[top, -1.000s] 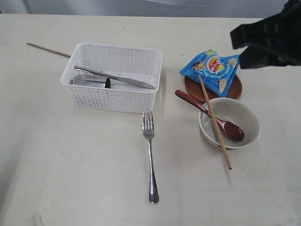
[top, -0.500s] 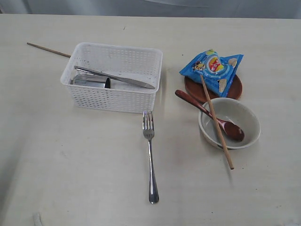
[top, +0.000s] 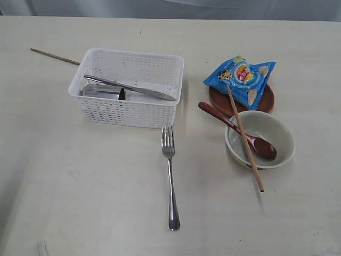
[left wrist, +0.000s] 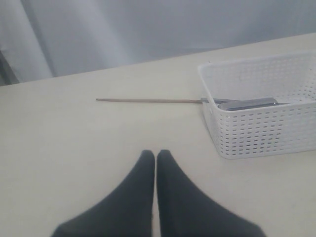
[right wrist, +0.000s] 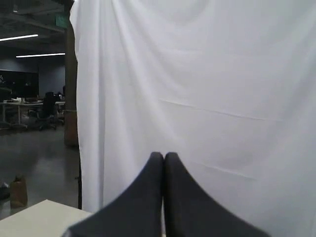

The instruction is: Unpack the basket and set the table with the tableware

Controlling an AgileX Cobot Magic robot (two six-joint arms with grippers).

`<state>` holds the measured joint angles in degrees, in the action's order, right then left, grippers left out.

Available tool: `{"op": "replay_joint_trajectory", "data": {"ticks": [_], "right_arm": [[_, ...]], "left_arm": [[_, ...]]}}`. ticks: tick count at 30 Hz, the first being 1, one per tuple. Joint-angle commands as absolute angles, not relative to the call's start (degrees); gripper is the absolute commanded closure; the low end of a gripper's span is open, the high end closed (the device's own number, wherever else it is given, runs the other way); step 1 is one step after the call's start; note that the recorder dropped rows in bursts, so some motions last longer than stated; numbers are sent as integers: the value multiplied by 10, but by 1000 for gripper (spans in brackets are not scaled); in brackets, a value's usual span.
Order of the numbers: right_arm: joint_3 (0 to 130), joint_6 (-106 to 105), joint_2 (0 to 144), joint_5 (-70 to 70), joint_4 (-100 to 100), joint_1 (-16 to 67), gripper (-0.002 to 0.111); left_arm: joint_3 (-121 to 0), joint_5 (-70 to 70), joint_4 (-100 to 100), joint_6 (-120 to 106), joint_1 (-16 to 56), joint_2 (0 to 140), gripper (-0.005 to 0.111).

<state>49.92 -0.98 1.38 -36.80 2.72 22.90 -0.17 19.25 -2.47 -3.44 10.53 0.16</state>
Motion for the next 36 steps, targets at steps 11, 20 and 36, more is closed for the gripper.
{"op": "replay_joint_trajectory", "data": {"ticks": [11, 20, 36], "right_arm": [[499, -13, 0, -380, 24, 229, 109], [499, -15, 0, -380, 24, 229, 109], [467, -100, 0, -342, 23, 153, 109]], "left_arm": [[0, 189, -27, -32, 102, 0, 105], [0, 189, -27, -32, 102, 0, 105], [0, 189, -27, -32, 102, 0, 105]]}}
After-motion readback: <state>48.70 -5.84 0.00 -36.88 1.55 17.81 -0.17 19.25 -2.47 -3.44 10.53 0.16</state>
